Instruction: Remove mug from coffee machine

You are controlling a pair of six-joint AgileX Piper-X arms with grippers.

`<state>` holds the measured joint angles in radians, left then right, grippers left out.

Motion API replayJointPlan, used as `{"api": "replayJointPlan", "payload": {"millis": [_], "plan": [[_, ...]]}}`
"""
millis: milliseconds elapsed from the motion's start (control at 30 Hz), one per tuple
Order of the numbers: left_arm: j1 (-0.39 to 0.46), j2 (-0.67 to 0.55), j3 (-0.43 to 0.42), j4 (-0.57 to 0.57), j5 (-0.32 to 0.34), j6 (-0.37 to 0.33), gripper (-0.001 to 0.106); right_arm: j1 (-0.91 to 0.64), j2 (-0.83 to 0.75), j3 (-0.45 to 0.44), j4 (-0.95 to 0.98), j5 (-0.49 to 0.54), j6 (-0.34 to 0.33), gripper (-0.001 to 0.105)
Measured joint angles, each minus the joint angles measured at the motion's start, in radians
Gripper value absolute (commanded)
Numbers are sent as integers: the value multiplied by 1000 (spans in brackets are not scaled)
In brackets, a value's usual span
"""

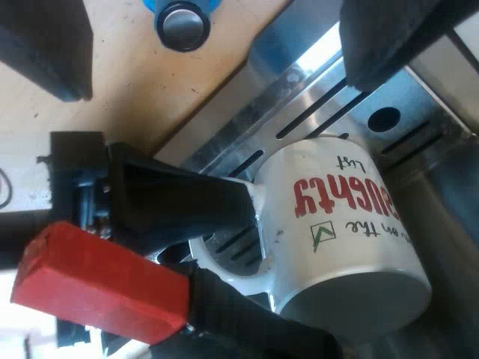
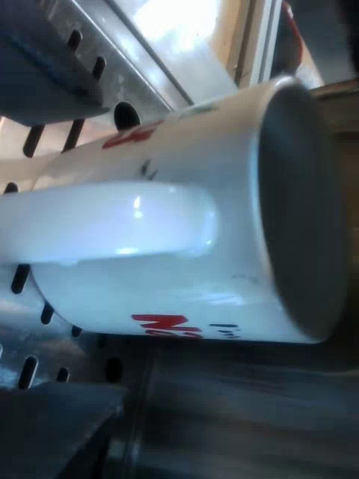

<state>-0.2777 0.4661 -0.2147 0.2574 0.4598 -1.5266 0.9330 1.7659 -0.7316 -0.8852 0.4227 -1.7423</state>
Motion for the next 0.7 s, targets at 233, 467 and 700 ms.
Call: {"api": "replayJointPlan", "payload": {"millis": [233,467,700], "plan": [[0,0,0,0,0,0,70,-31,30,-39,0,-37,31,68],[0,0,0,0,0,0,70,-31,30,-38,4,-37,36,49],[0,0,0,0,0,0,70,-31,30,-38,4,-39,34,0]]}}
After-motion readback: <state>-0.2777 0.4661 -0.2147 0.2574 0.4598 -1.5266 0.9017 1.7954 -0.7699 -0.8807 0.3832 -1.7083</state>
